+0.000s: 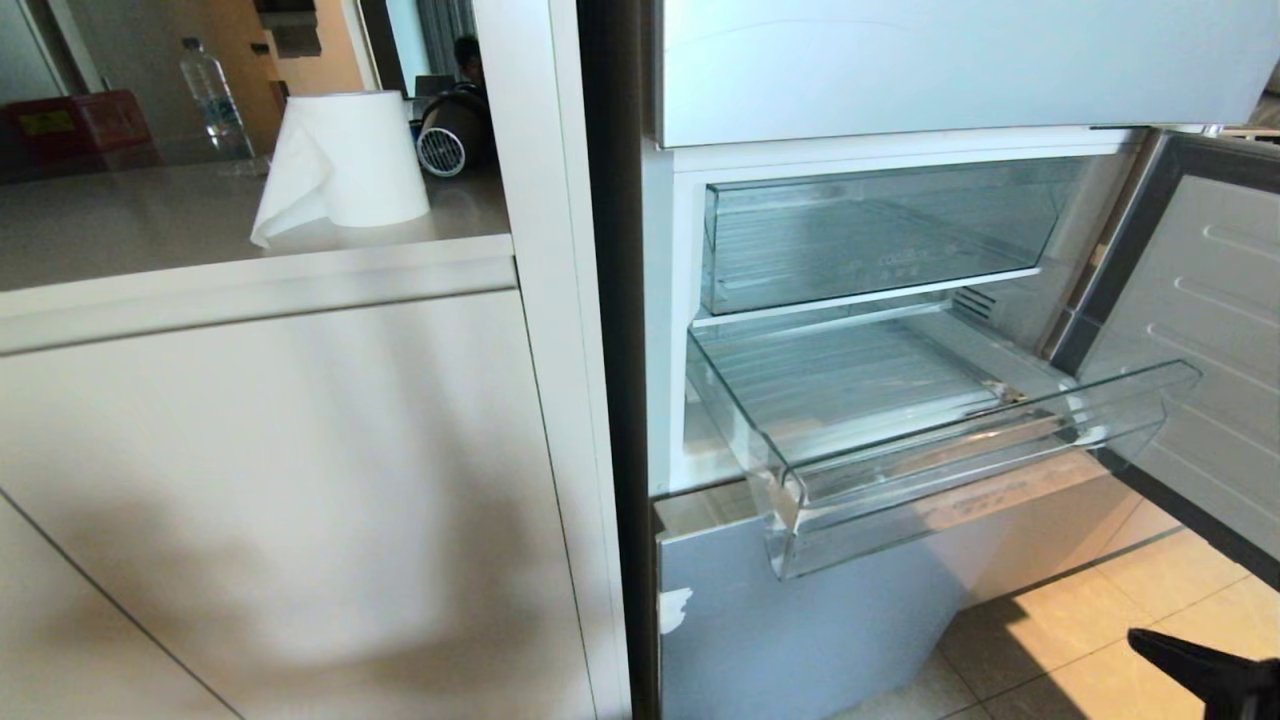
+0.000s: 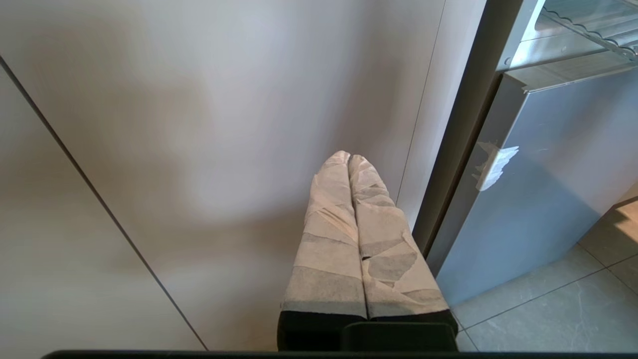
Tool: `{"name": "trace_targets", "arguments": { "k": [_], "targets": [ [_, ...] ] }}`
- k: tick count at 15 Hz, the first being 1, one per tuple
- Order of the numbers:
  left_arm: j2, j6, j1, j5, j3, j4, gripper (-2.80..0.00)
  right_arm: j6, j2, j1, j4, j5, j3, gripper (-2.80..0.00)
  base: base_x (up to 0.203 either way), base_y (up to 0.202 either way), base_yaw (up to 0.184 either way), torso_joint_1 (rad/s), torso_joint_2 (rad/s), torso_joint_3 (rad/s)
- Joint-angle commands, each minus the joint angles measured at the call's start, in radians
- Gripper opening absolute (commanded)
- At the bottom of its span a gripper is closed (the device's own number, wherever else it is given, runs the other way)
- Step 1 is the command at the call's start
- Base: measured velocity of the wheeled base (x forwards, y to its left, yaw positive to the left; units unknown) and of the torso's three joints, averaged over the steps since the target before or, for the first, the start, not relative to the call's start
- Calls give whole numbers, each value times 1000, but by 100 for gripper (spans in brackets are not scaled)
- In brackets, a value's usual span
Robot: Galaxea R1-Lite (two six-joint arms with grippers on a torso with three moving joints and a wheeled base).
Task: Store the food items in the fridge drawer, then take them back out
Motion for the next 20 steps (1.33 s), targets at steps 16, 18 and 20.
{"name": "trace_targets", "arguments": {
  "k": [16,18,20],
  "targets": [
    [1,-1,0,1,0,0,-280,331,931,124,-345,32,-778,-280,0,0,0,2,0,0],
    [1,-1,0,1,0,0,-280,395,930,136,-368,30,-787,-280,0,0,0,0,0,0],
    [1,-1,0,1,0,0,-280,466,929,139,-412,30,-794,-280,0,0,0,0,0,0]
  ]
}}
